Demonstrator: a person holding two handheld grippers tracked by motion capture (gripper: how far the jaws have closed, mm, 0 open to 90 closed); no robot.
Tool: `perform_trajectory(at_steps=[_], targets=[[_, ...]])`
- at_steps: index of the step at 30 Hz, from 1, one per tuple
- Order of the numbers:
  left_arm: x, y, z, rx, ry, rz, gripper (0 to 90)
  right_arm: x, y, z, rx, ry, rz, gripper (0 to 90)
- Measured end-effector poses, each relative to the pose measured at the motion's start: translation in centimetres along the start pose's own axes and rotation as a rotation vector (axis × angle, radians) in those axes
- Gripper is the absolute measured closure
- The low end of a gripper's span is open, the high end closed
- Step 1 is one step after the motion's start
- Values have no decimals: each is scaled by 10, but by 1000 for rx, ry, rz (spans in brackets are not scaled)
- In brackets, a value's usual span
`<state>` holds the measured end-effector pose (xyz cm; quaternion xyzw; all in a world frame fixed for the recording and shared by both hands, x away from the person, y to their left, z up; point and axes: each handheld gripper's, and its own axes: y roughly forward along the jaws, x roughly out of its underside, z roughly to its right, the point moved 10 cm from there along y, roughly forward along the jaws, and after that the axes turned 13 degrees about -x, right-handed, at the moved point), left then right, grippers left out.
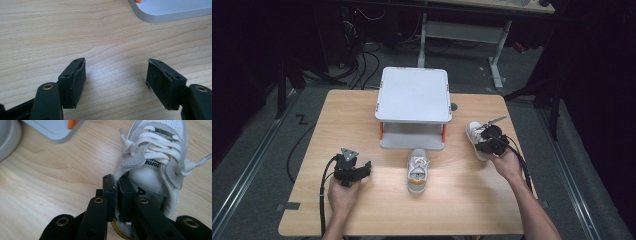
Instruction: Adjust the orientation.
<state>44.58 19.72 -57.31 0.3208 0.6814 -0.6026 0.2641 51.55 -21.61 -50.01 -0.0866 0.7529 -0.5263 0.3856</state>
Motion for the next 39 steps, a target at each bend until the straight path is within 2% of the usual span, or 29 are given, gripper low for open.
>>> perform_trajectory(at_steps=[5, 6, 9, 10, 11, 13, 16, 21, 26, 35, 39], targets=[[0, 0, 0, -11, 6, -1, 316, 14, -9, -23, -22, -24, 20, 855], [0, 0, 0, -11, 6, -1, 313, 14, -9, -23, -22, -24, 20, 855], [0, 0, 0, -9, 5, -2, 311, 21, -13, -43, -39, -45, 44, 853], [0, 0, 0, -9, 5, -2, 311, 21, -13, -43, -39, -45, 44, 853], [0, 0, 0, -8, 5, -2, 310, 23, -14, -54, -47, -58, 60, 853], [0, 0, 0, -8, 5, -2, 309, 23, -14, -66, -66, -69, 72, 852], [0, 0, 0, -8, 5, -2, 308, 23, -11, -84, -98, -81, 62, 850], [0, 0, 0, -7, 6, -2, 307, 21, 3, -109, -119, -116, 36, 848], [0, 0, 0, -6, 6, -2, 306, 20, 16, -123, -130, -120, 19, 846], [0, 0, 1, -3, 8, -2, 299, 22, 33, -137, -129, -118, -32, 844], [0, 0, 1, -3, 9, -2, 298, 19, 36, -143, -125, -113, -36, 843]])
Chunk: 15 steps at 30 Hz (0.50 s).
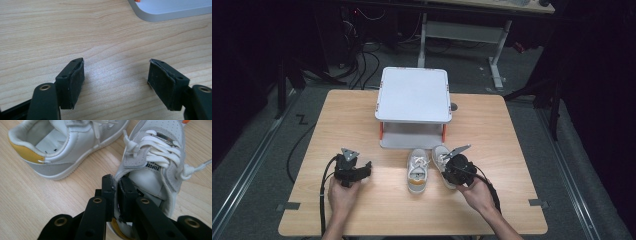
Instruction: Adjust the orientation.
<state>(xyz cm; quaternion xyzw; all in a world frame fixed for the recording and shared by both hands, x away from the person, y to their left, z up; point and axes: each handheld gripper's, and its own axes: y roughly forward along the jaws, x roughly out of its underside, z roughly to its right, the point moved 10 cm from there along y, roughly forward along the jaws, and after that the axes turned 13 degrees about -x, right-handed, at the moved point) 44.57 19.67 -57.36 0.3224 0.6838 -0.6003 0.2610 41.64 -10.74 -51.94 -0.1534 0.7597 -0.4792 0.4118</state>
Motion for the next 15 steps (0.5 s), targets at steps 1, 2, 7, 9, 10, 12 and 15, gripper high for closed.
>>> perform_trajectory(at_steps=[1, 2, 7, 9, 10, 12, 15], targets=[[0, 0, 0, 0, 0, 0, 299, -1, 1, -2, -5, -7, -1, 842], [0, 0, 0, 0, 0, 0, 298, -2, 2, -4, -10, -10, -6, 841], [0, 0, 0, 0, 0, 0, 299, -4, 6, -11, -17, -19, -18, 826], [0, 0, 0, 0, 0, 0, 298, -4, 6, -12, -28, -16, -15, 814], [0, 0, 0, 0, 0, 0, 298, -4, 7, -13, -36, -12, -14, 803], [0, 0, 0, 0, 0, 0, 299, -4, 8, -14, -58, -15, -14, 767], [0, 0, 0, -1, 0, 0, 299, -3, 9, -18, -83, -23, -16, 714]])
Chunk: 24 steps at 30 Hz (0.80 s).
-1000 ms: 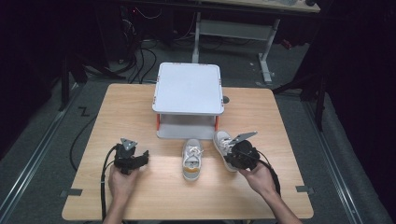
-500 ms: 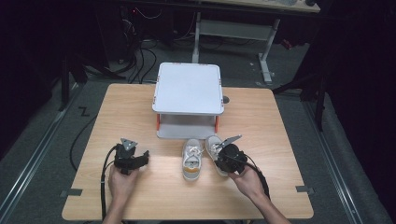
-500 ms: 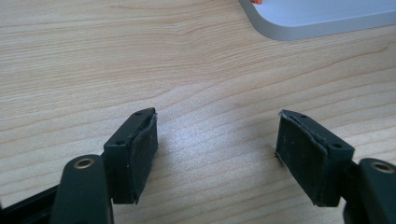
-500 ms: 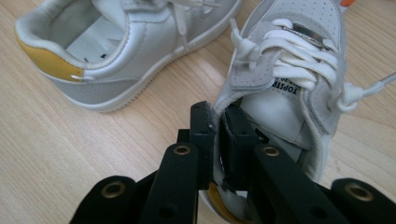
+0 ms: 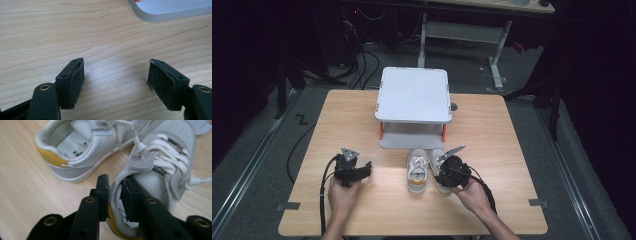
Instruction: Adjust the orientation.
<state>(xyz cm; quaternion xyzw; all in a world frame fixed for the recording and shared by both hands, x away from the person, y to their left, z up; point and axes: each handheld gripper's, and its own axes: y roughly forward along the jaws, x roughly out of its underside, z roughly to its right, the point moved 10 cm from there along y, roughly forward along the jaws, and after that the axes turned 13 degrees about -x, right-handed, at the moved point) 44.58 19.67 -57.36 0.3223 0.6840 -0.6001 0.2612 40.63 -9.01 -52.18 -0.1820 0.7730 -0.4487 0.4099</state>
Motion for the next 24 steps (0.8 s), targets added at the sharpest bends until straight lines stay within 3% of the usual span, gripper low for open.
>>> perform_trajectory(at_steps=[5, 9, 19, 24], targets=[[0, 0, 0, 0, 0, 0, 299, -5, 2, -8, -54, -9, 24, 618], [0, 0, 0, 0, 0, 0, 300, -15, -1, -16, -108, -18, 75, 565], [0, 0, 0, -2, -2, 0, 300, -16, -5, -16, -139, -37, 138, 519], [0, 0, 0, -3, -3, 0, 300, -17, -27, -3, -114, -17, 290, 513]])
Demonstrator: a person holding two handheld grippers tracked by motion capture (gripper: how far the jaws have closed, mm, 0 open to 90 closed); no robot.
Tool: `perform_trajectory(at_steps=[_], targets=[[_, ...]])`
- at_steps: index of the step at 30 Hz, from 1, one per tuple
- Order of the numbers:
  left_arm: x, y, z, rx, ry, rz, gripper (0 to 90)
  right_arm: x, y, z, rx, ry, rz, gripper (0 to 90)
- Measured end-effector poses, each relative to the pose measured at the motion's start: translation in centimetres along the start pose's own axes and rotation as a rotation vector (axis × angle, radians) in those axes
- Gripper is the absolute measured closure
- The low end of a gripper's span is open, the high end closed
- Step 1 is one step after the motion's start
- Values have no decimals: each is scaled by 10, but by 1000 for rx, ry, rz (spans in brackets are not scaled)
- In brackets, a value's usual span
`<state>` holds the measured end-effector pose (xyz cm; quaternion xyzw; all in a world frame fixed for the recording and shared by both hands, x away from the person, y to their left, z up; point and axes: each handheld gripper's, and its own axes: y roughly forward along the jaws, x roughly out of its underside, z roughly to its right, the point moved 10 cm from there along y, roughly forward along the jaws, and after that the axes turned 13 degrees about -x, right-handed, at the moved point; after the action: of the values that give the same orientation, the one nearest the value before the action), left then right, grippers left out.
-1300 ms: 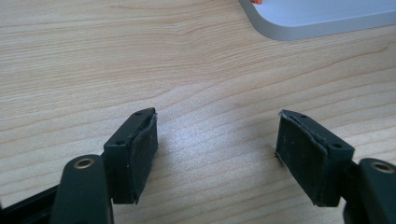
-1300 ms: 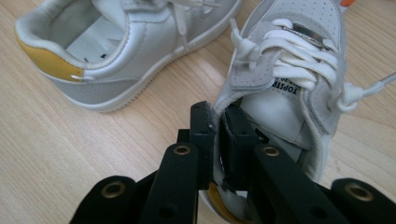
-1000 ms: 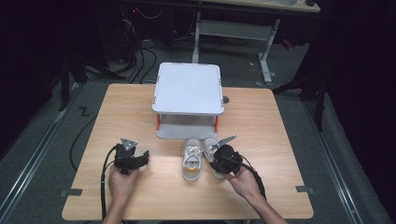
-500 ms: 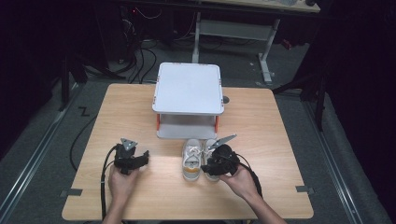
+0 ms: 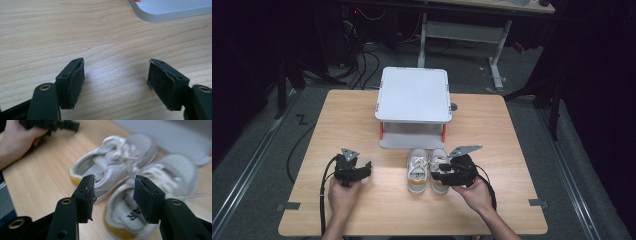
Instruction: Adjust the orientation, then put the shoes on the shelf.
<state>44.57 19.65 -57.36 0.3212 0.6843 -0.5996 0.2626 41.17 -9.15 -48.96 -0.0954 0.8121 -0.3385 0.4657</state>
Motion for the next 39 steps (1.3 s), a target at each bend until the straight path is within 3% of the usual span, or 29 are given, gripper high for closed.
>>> perform_trajectory(at_steps=[5, 9, 14, 18, 21, 23, 25, 26, 27, 28, 30, 32, 35, 36, 37, 39], targets=[[0, 0, 0, -1, 0, 0, 299, 0, -22, 26, 78, 39, 121, 506], [0, 0, 0, -2, 1, -1, 297, 12, -37, 49, 143, 70, 160, 482], [0, 0, 0, -1, -1, -2, 293, 32, -52, 84, 227, 124, 182, 475], [-1, 1, 1, -8, -5, -3, 287, 55, -59, 116, 328, 171, 178, 470], [-1, -2, 1, -10, -5, -8, 363, 68, -63, 134, 403, 184, 172, 454], [-2, -6, 5, 4, -16, -9, 362, 76, -65, 144, 459, 187, 166, 458], [-7, -17, 14, 56, -38, 2, 354, 82, -69, 154, 509, 192, 167, 467], [-7, -17, 14, 56, -38, 2, 349, 82, -69, 154, 509, 192, 167, 467], [-12, -28, 22, 75, -29, 13, 342, 87, -71, 163, 534, 207, 168, 469], [-12, -28, 22, 75, -29, 13, 333, 90, -72, 166, 540, 214, 168, 468], [-21, -45, 40, 153, -46, 25, 316, 94, -72, 171, 549, 228, 163, 468], [-24, -51, 47, 172, -42, 31, 297, 95, -72, 174, 556, 235, 158, 467], [-37, -77, 75, 242, 0, 60, 292, 95, -73, 176, 559, 234, 154, 450], [-37, -77, 75, 242, 0, 60, 290, 95, -73, 176, 559, 234, 154, 450], [-43, -92, 95, 285, 29, 62, 290, 96, -74, 178, 561, 246, 161, 432], [-44, -105, 118, 335, 71, 33, 315, 96, -75, 179, 575, 248, 159, 418]])
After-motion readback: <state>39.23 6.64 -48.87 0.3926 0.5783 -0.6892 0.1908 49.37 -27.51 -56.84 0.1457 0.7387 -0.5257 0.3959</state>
